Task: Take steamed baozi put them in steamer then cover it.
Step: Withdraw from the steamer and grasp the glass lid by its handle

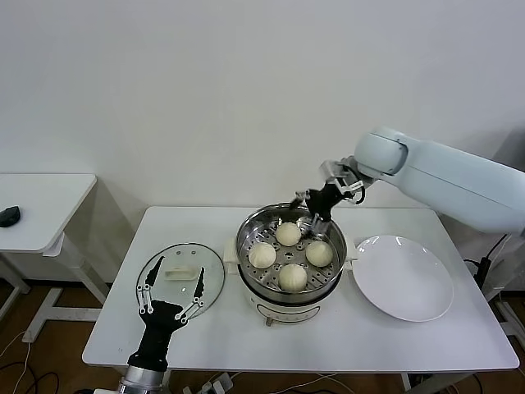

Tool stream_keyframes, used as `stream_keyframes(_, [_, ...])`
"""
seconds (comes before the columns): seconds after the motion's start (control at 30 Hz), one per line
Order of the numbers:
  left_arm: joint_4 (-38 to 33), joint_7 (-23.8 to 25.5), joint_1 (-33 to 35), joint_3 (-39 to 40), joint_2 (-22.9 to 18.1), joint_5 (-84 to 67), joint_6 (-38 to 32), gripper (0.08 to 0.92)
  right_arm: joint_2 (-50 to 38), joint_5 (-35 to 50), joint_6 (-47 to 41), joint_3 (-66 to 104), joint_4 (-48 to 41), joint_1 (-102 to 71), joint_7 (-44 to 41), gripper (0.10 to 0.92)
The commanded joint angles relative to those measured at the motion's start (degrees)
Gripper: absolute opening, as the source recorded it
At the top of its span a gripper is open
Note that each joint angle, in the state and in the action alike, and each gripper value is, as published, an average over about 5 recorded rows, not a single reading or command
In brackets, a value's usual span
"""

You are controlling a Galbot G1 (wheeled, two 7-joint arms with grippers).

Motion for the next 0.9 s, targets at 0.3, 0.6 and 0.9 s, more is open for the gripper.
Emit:
stream_keyframes(0.3, [2.2, -3.98, -5.03, -0.37, 0.84, 5.55, 3.82, 0.823, -5.14, -6.59, 19.82, 49.98, 6.9, -50.08, 77.63, 0.823])
stream_keyframes(0.6, [7.33, -5.82, -8.22, -1.78, 1.24, 20.05, 5.34, 0.823, 2.55, -13.99, 22.07, 79.25, 8.66, -80.96, 78.2, 0.823])
stream_keyframes(0.9, [18.22, -6.71, -10.4, -5.37, 4.06, 45.71, 7.54, 0.823, 8.09, -13.5, 24.43, 94.99, 10.45, -99.26, 73.21, 0.823])
